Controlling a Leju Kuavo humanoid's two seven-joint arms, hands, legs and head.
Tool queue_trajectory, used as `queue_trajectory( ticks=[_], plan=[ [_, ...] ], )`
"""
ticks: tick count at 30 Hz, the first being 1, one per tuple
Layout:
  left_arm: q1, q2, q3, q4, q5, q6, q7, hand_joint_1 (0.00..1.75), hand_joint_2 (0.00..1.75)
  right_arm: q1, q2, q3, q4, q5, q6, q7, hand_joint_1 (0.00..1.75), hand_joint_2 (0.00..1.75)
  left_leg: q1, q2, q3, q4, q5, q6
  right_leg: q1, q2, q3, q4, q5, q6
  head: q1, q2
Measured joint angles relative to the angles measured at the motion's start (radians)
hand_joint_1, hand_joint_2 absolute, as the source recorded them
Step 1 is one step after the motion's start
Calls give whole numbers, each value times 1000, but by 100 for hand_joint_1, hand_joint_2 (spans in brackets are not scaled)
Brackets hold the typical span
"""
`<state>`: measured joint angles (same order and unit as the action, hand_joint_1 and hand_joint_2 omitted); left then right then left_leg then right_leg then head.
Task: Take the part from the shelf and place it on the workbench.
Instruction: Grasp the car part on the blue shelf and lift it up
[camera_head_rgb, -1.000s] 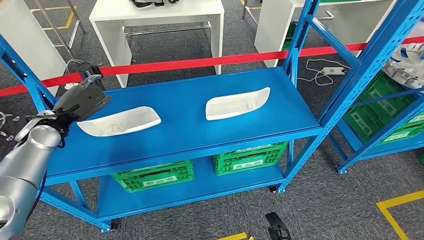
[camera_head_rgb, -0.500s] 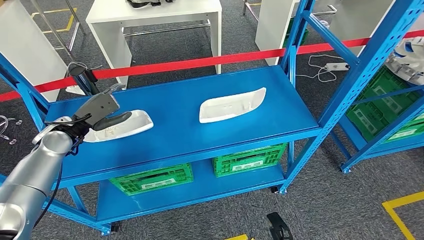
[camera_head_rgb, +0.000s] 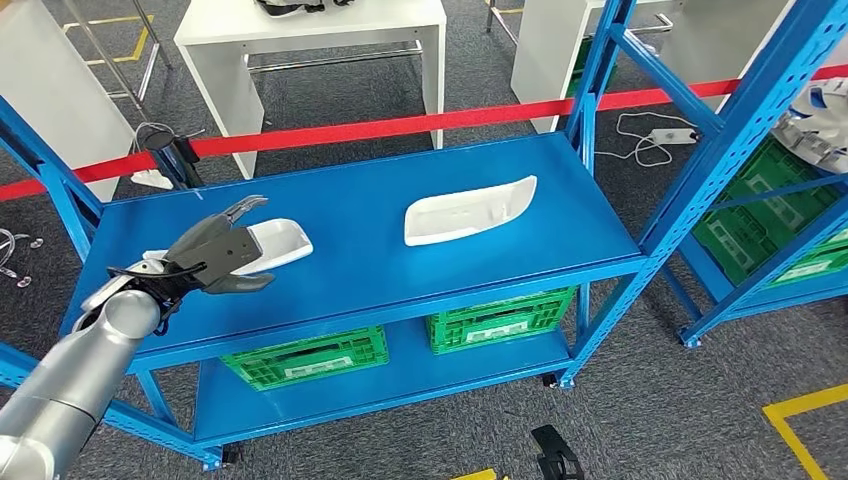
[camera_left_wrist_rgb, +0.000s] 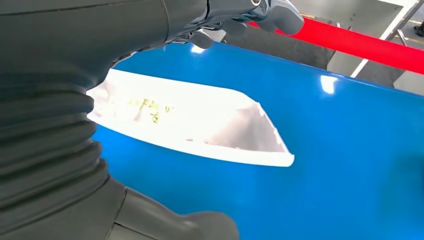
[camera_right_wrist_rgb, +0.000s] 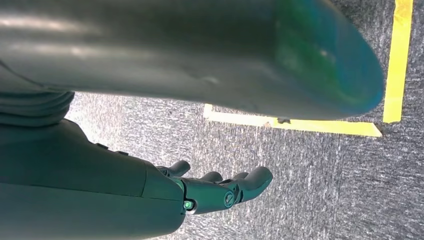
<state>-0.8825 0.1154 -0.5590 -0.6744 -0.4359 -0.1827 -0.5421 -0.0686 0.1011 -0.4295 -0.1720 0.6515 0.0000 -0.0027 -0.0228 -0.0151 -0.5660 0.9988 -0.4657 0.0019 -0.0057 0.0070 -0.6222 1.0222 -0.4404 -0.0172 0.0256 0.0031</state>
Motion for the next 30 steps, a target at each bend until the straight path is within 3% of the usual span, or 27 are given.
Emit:
queue_trajectory(
  ticks=[4, 9, 12, 21, 30],
  plan=[
    [10, 4, -24, -9, -20, 41, 22, 0, 175, 0, 0, 0, 0, 0, 0, 0, 0, 0, 0, 0, 0, 0, 0, 1, 0, 0, 1, -1, 0, 0, 0, 0],
    [23, 2, -86, -11, -191, 306, 128, 0, 175, -1, 0, -1, 0, 7, 1, 2, 0, 0, 0, 0, 0, 1, -1, 1, 0, 0, 1, -2, 0, 0, 0, 0],
    [37, 0, -130, -5, -263, 402, 180, 0, 175, -4, 0, -1, 0, 14, 3, 6, 0, 0, 0, 0, 0, 1, -1, 1, -1, 0, 1, -2, 0, 0, 0, 0],
    [54, -6, -200, 46, -380, 515, 241, 0, 175, -8, 0, -1, 0, 29, 5, 19, 0, 0, 0, 0, 0, 1, -1, 0, 0, 0, 1, -2, 0, 0, 0, 0],
    [55, -18, -232, 111, -408, 486, 246, 0, 175, -14, 0, -1, 0, 34, 9, 19, 0, 0, 0, 0, 0, 1, -1, 0, -1, 0, 1, -2, 0, 0, 0, 0]
  ],
)
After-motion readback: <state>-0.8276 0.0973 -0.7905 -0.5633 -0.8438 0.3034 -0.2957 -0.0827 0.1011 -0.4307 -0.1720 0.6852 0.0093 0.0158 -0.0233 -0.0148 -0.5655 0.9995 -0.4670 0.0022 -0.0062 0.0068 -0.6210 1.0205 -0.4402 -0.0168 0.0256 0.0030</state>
